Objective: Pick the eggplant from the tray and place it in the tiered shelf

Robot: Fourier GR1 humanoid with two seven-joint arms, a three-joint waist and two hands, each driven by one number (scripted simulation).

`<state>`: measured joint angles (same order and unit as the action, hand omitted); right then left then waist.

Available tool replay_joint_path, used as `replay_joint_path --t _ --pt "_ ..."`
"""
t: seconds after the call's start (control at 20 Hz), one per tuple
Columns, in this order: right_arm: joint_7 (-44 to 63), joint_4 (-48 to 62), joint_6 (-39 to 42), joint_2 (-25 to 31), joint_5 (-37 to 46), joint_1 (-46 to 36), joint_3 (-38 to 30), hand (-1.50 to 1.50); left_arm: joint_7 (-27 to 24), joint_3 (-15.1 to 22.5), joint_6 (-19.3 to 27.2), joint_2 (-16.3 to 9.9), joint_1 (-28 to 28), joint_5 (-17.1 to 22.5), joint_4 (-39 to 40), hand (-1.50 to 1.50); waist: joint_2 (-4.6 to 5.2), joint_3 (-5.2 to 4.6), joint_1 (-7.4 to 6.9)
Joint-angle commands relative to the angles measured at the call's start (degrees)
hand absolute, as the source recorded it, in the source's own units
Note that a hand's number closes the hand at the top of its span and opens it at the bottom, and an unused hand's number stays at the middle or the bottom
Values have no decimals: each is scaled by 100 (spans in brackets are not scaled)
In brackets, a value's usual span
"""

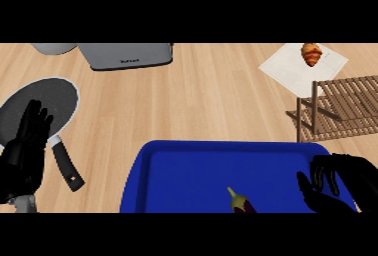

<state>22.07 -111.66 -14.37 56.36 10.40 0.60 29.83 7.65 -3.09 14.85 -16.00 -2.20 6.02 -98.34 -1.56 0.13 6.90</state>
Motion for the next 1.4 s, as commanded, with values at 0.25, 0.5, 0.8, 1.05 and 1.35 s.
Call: replay_joint_path --t 0.25,0.5,0.8,1.05,1.35 --pt "43 -1072 -666 1039 -1714 1175 -2823 150 37 -75 -69 -30 -276 81 -206 0 -42 -16 106" --pt "-195 -956 -264 1244 -2188 2065 -4327 150 55 23 18 56 -91 -51 -147 0 -3 -12 80" --pt "-818 -244 758 597 -2705 2698 -6035 150 28 -24 -304 -61 22 101 -224 0 83 -12 -352" --pt "-1481 725 1403 -10 -2673 2591 -6558 150 140 221 -318 119 453 -57 55 0 143 -10 -567" --pt "-1319 1881 1601 320 -2468 1236 -6329 150 377 218 -450 168 596 -23 -95 0 167 -10 -766"
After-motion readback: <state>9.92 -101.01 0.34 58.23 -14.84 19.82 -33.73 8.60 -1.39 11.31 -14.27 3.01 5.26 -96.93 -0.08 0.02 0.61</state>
